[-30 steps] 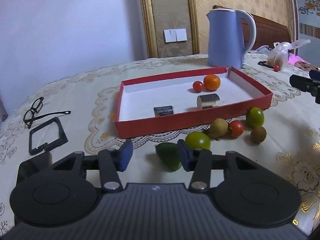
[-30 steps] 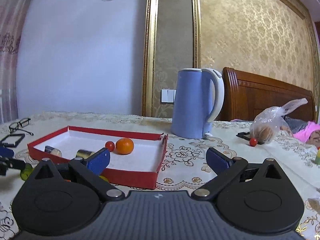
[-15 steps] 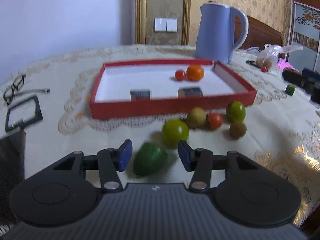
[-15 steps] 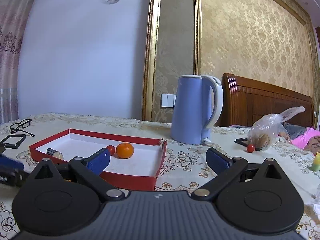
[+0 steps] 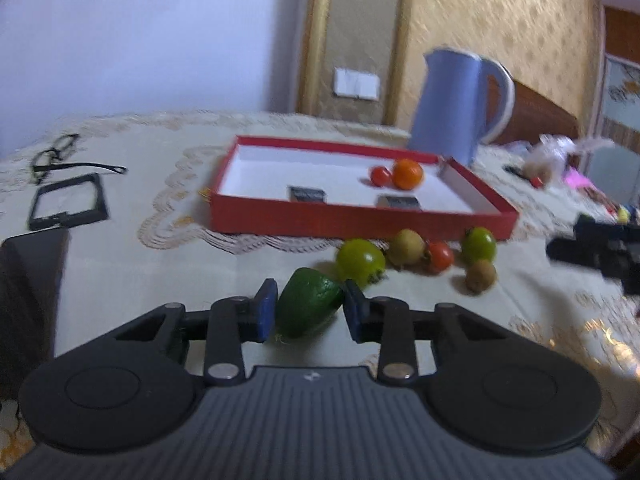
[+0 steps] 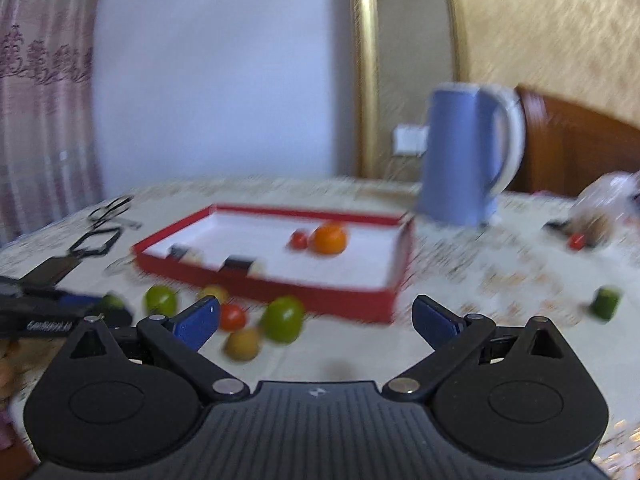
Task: Organize fruits
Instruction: 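Grasp the avocado with the left tool while the right tool grasps a yellow fruit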
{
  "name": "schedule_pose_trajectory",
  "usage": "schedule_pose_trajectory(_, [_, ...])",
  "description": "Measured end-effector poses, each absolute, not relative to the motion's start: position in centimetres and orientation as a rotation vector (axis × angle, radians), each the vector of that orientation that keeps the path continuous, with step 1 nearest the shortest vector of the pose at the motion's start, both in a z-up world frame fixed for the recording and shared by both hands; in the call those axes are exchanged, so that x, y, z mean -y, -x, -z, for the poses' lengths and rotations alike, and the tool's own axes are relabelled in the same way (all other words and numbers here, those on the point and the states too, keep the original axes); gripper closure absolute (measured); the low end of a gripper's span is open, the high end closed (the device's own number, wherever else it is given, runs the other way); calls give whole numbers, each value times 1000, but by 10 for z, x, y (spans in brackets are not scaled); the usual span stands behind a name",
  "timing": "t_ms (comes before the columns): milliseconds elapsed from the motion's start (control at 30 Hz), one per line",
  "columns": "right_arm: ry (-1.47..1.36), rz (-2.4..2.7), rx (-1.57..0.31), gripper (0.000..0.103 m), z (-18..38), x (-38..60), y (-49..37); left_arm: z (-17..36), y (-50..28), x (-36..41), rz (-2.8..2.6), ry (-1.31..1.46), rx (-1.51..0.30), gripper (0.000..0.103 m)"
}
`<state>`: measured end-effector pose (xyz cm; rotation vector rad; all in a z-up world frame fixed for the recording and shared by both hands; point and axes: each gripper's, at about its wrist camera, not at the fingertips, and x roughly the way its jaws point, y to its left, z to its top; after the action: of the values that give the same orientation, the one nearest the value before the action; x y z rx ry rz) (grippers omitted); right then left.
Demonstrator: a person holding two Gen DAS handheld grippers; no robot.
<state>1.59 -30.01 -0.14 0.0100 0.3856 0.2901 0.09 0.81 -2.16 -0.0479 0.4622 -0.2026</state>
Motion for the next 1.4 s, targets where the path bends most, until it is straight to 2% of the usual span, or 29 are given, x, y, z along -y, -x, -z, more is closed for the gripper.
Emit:
schedule_pose_trajectory(100, [-2, -372, -423, 10, 6, 289, -17, 19, 1, -12, 167, 80, -438, 71])
schedule_pose_trajectory(133, [11, -385, -436, 19, 6, 284, -18, 19, 1, -13, 158, 90, -430, 71])
schedule_pose_trajectory(167, [28, -399, -457, 33, 8, 278, -21, 19, 0, -15, 150, 100, -429, 71])
schedule_pose_trajectory(233, [47, -432, -504, 49, 12, 269, -28, 20, -2, -17, 147, 117, -445, 71])
schedule_pose_trajectory(500, [88, -460, -563, 64, 22, 249, -46, 21, -4, -19, 144, 131, -457, 71])
schedule_pose_trajectory(600, [105, -448, -569, 77, 21, 247, -49, 21, -4, -19, 146, 131, -460, 71])
schedule_pose_trajectory(1000, [71, -447, -481, 78, 6, 269, -22, 1, -2, -6, 148, 65, -402, 71])
schedule_pose_trajectory(1400, [17, -438, -436, 78, -1, 292, -10, -41, -66, 32, 134, -48, -385, 71])
